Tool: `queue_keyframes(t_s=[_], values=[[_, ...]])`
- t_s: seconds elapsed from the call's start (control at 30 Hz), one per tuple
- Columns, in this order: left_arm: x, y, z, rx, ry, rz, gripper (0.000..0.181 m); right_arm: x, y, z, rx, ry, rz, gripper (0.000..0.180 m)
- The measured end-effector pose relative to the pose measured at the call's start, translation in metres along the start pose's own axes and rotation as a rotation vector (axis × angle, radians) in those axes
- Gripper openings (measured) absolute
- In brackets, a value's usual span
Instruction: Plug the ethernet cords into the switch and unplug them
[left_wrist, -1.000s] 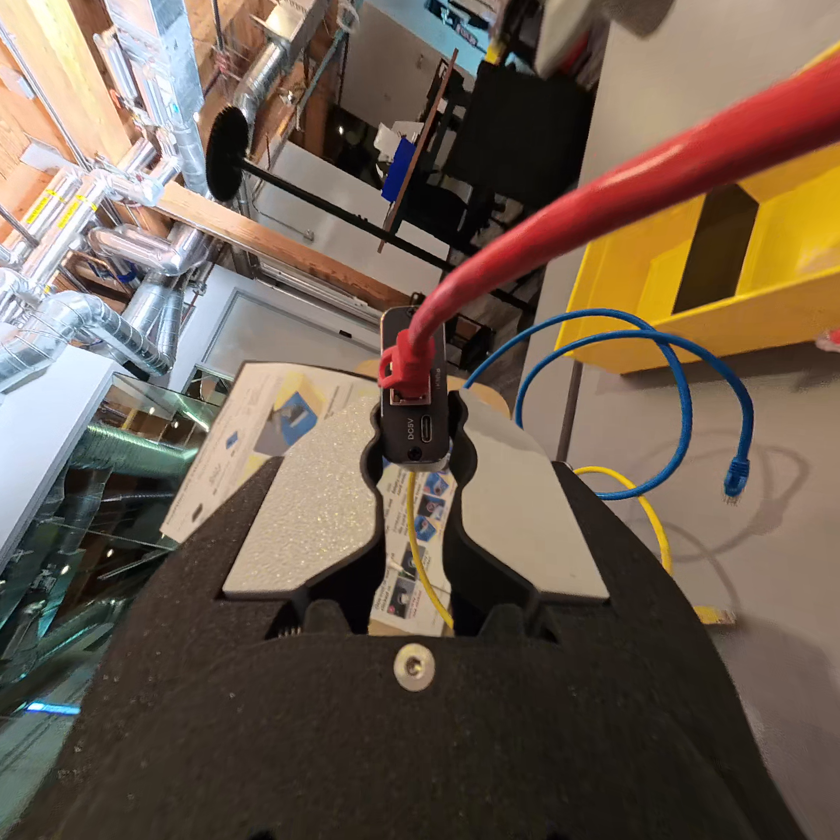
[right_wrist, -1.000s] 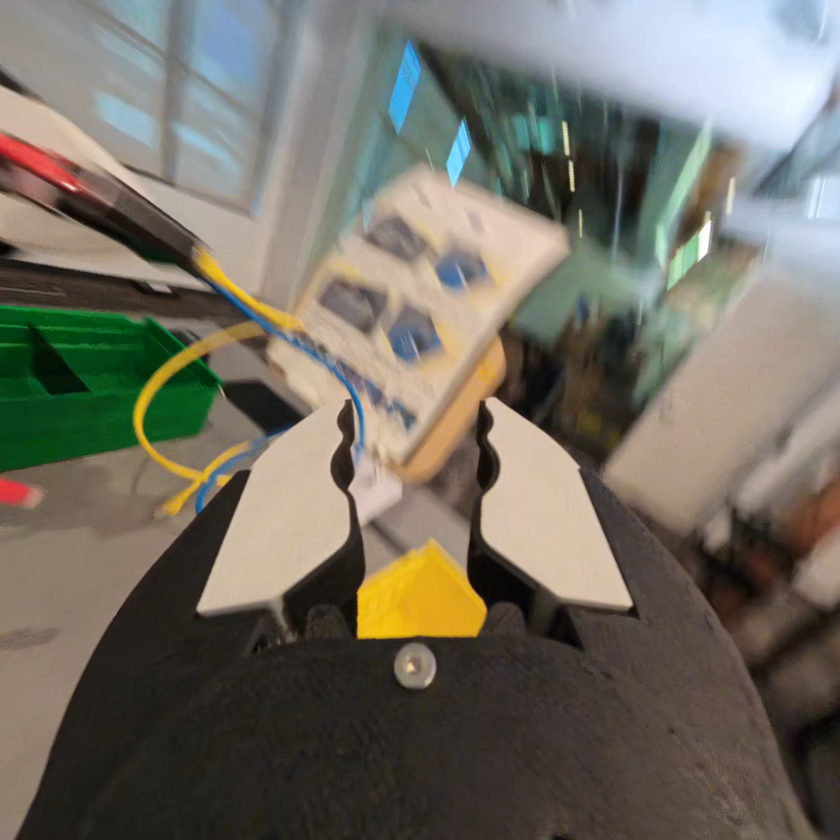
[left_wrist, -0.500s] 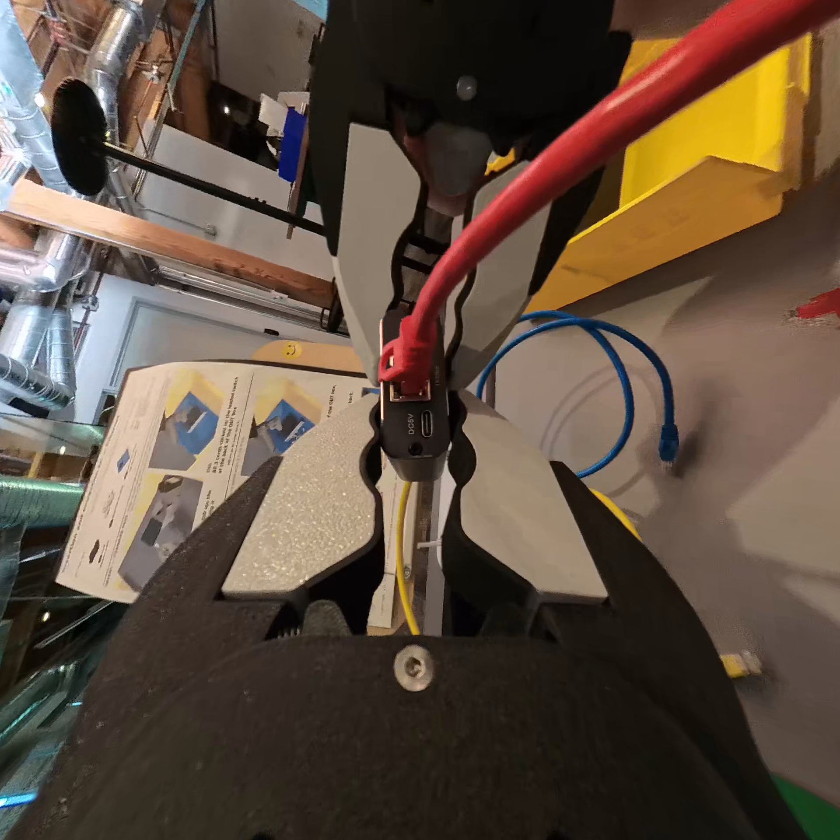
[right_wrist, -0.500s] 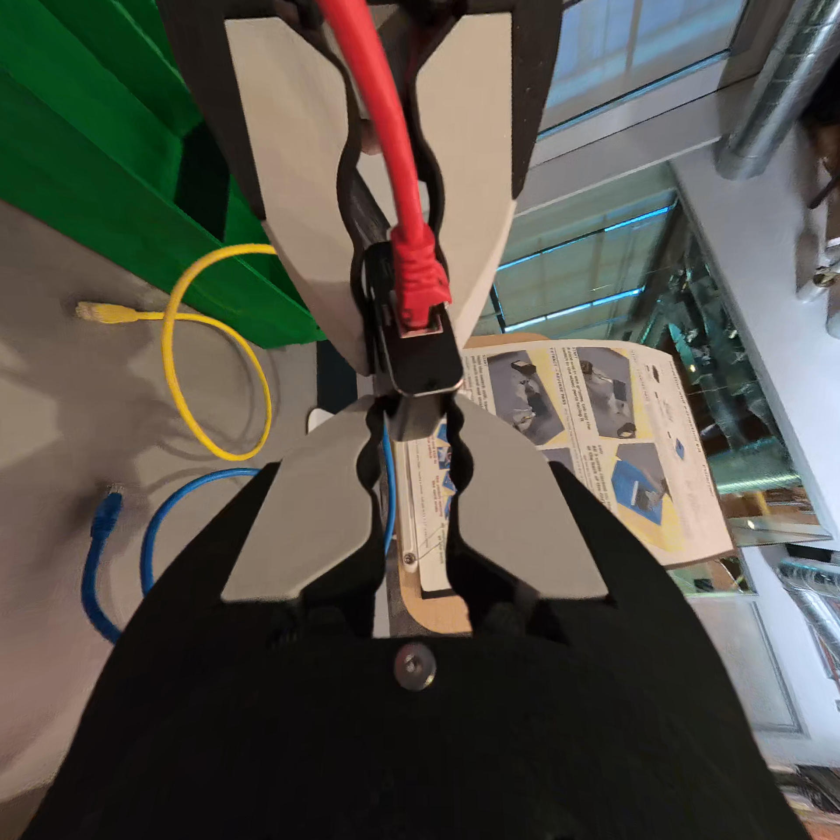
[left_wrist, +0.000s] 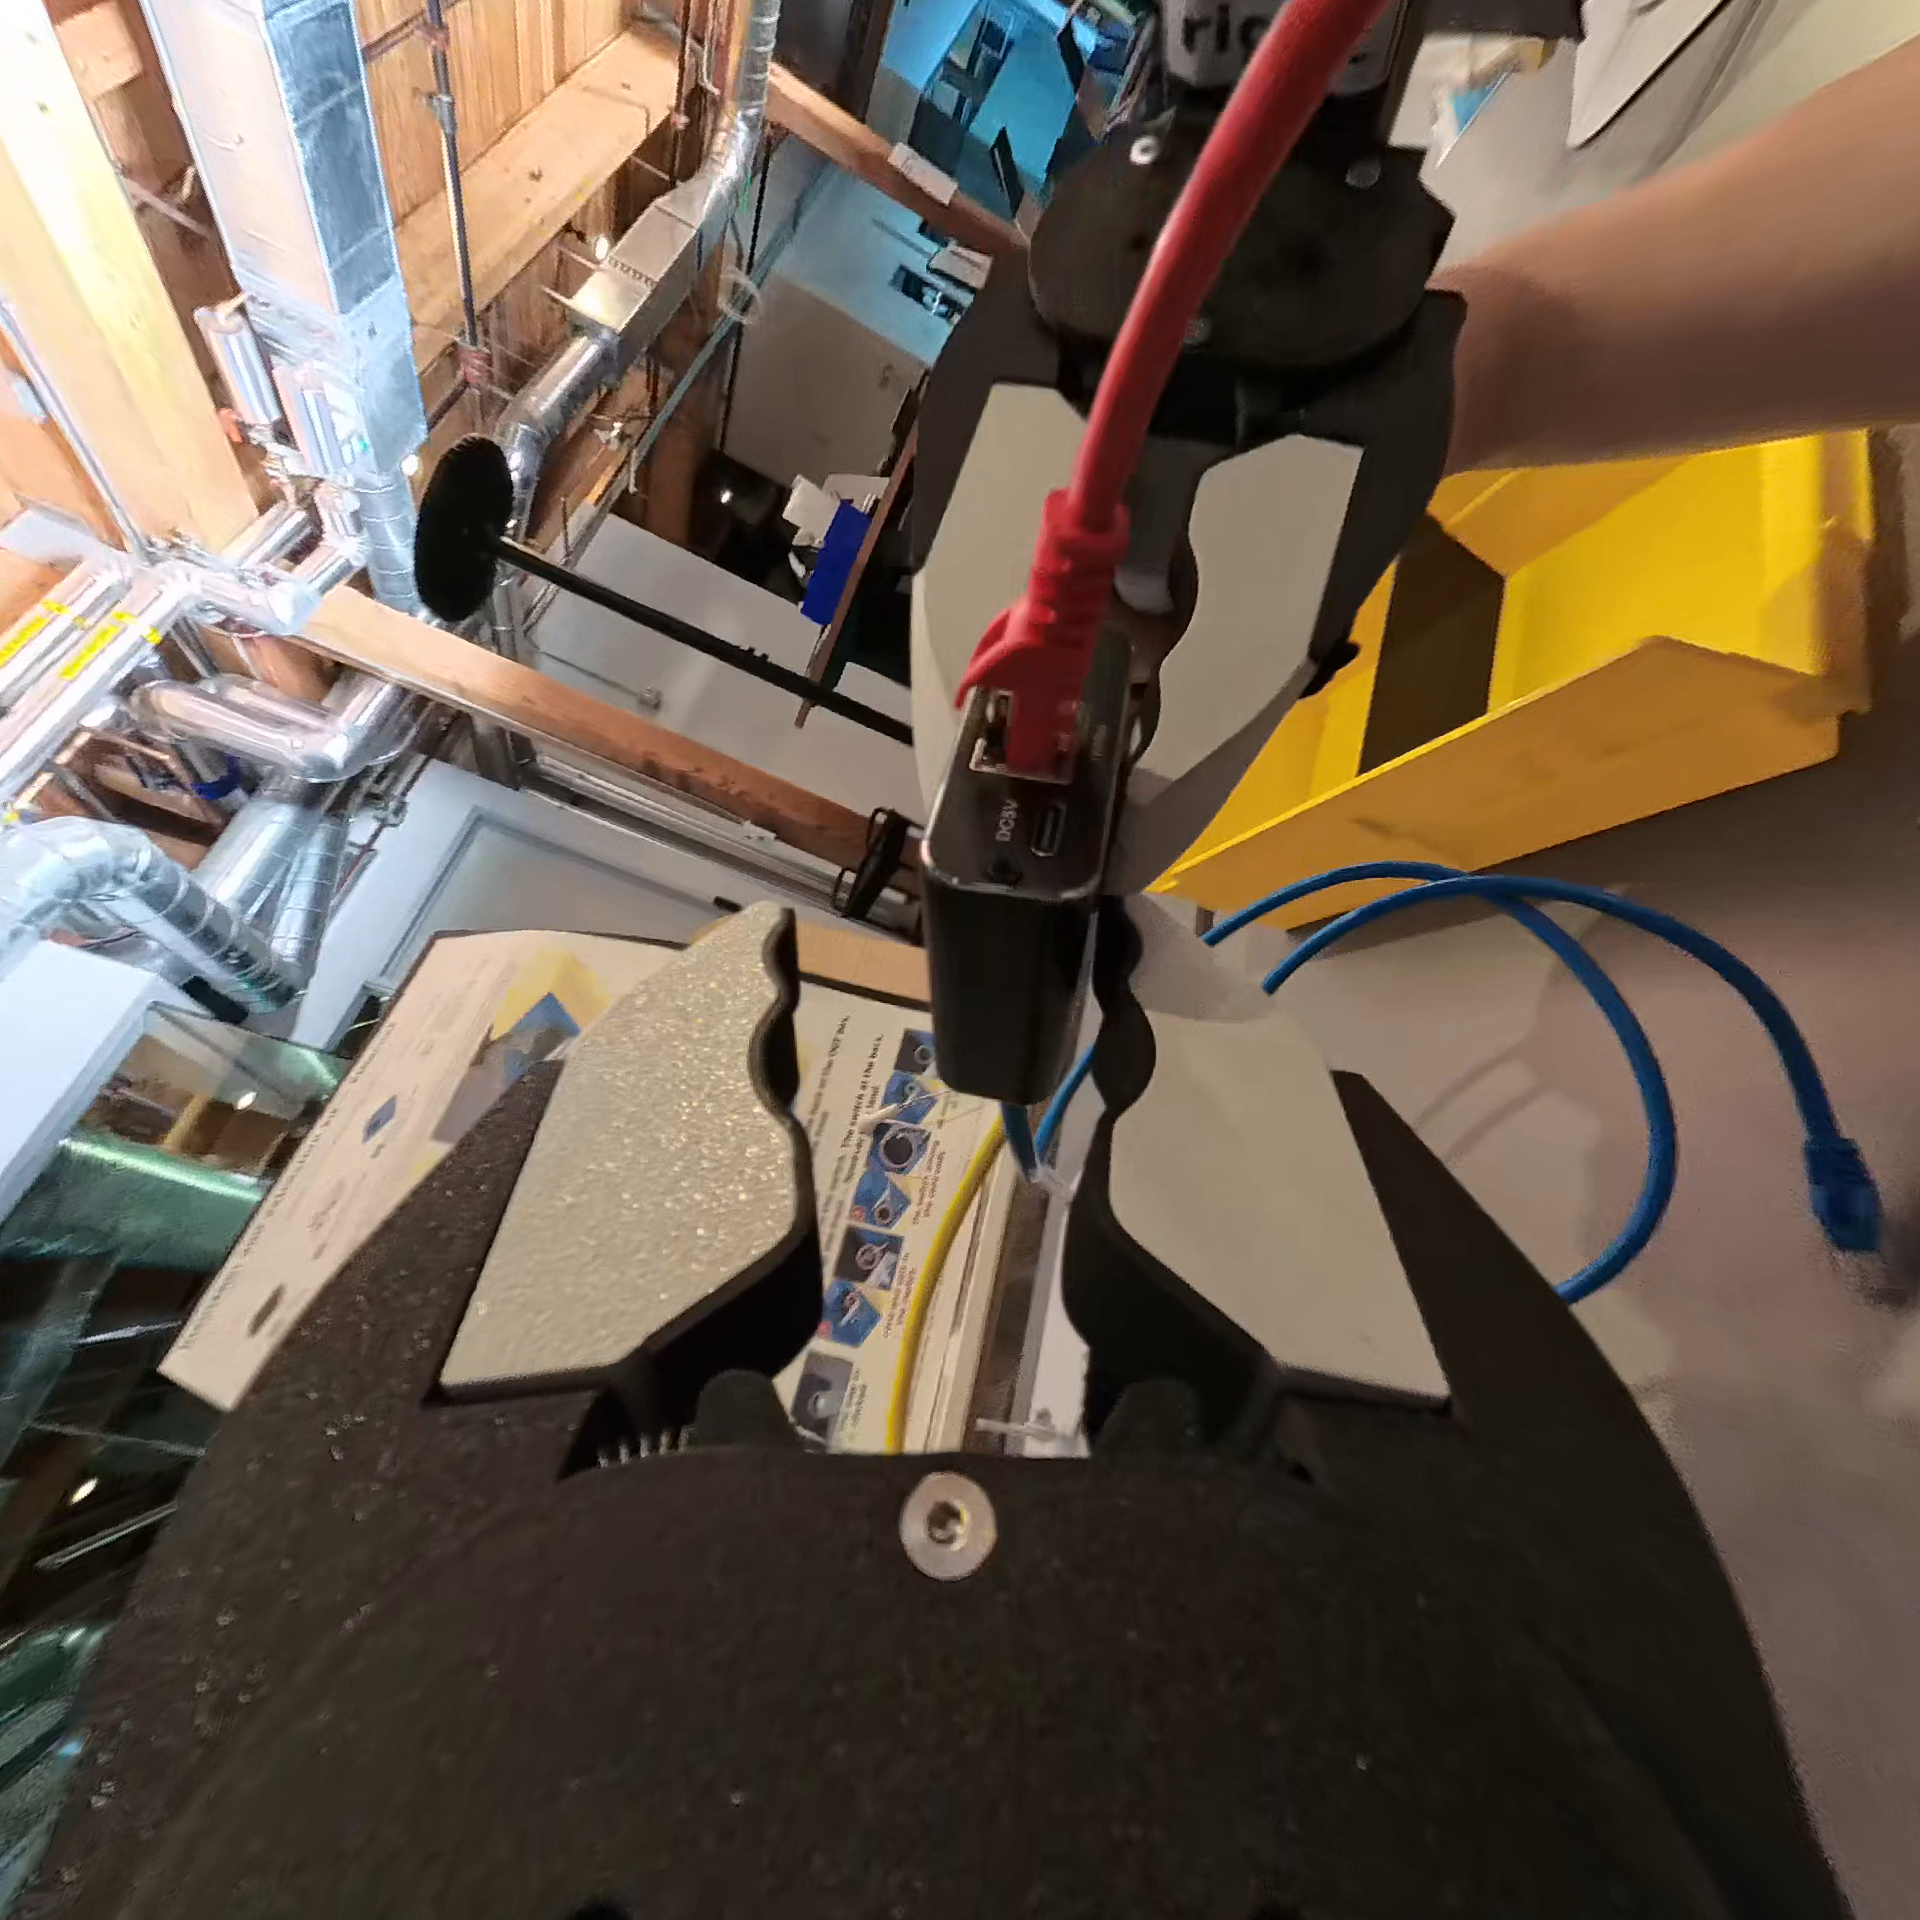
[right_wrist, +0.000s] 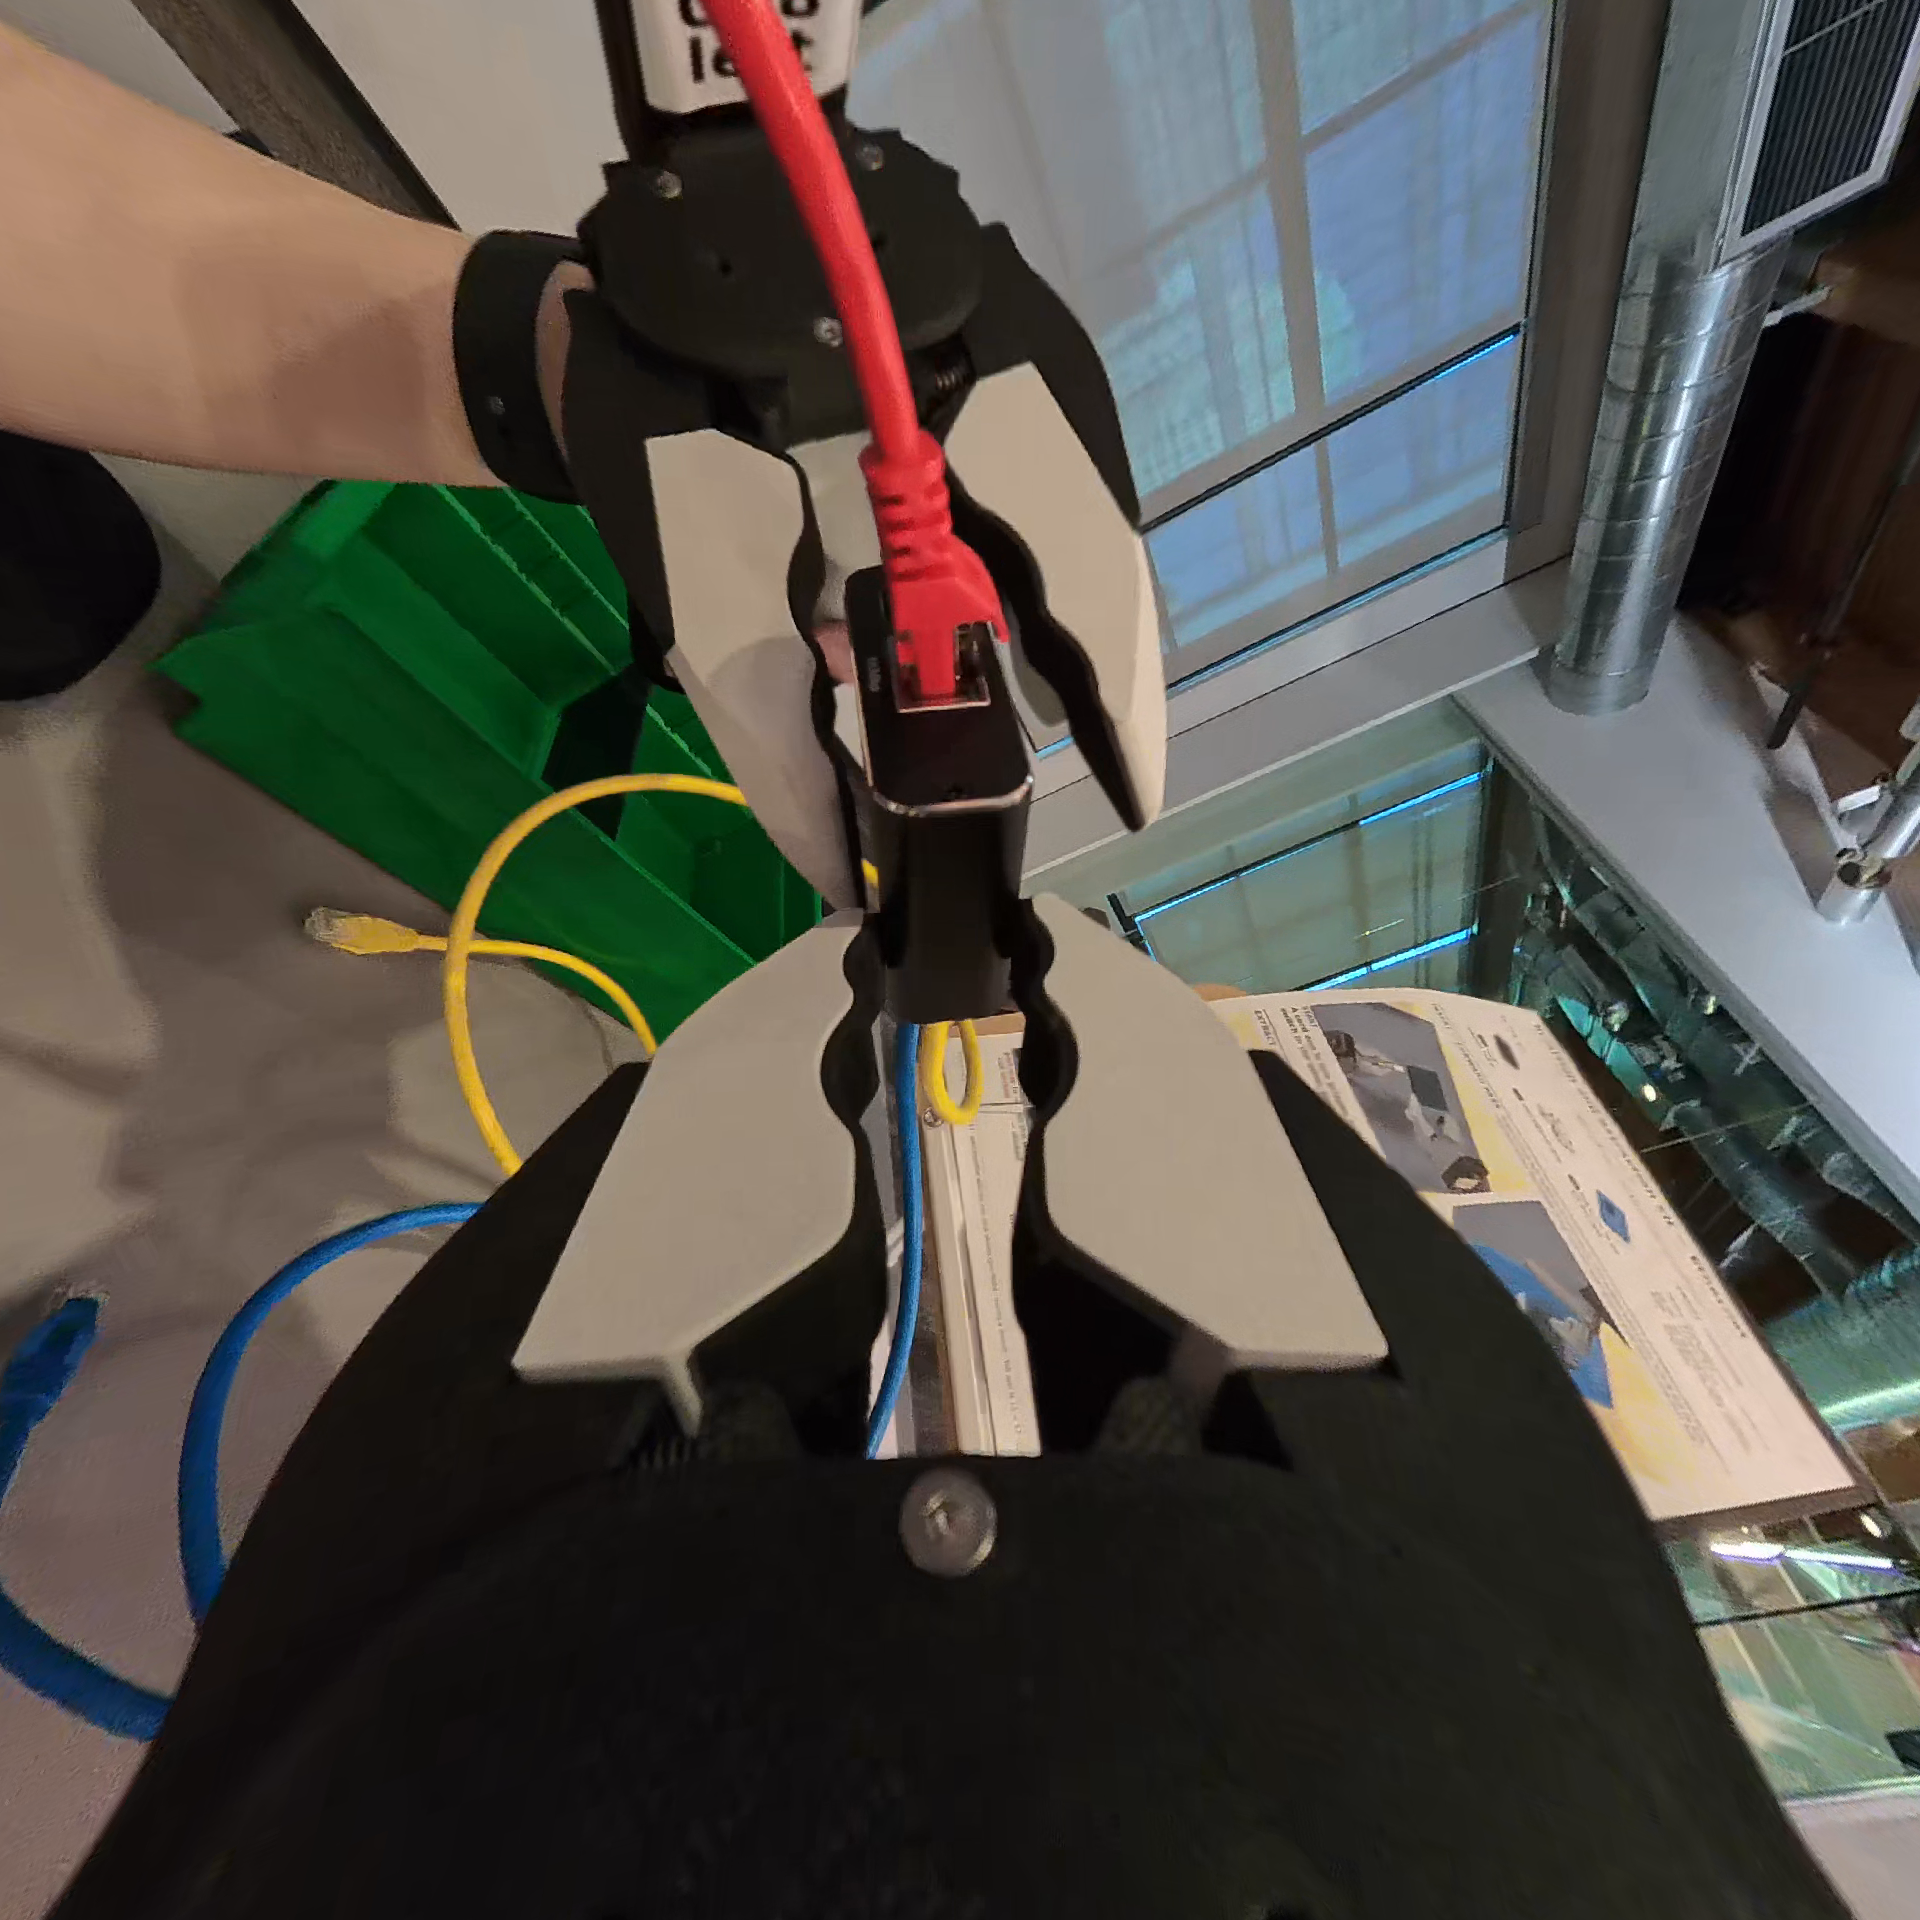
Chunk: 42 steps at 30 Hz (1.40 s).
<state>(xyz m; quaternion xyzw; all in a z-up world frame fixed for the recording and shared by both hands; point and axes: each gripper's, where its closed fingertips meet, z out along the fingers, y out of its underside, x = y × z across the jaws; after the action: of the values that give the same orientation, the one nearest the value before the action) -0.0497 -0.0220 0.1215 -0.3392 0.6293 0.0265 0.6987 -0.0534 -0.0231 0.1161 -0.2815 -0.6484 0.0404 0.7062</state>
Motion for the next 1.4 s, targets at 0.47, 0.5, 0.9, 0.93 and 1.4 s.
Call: queue_keyframes(t_s=[0.47,0.5,0.9,0.93,1.4], values=[[0.007,0.035,0.007,-0.189,0.042,0.068,0.024,0.009,0.004,-0.013,-0.245,0.066,-0.189,0.037],[0.008,0.035,0.007,-0.202,0.041,0.082,0.024,0.007,0.004,-0.011,-0.279,0.059,-0.219,0.037],[-0.001,0.021,0.009,-0.157,-0.080,0.178,0.050,-0.002,-0.002,-0.012,-0.303,-0.007,-0.308,0.025],[-0.001,0.020,0.009,-0.138,-0.088,0.188,0.048,-0.002,-0.003,-0.011,-0.290,-0.002,-0.321,0.025],[0.009,0.023,0.022,-0.099,-0.139,0.320,0.027,-0.004,0.004,-0.002,-0.250,0.038,-0.357,0.026]])
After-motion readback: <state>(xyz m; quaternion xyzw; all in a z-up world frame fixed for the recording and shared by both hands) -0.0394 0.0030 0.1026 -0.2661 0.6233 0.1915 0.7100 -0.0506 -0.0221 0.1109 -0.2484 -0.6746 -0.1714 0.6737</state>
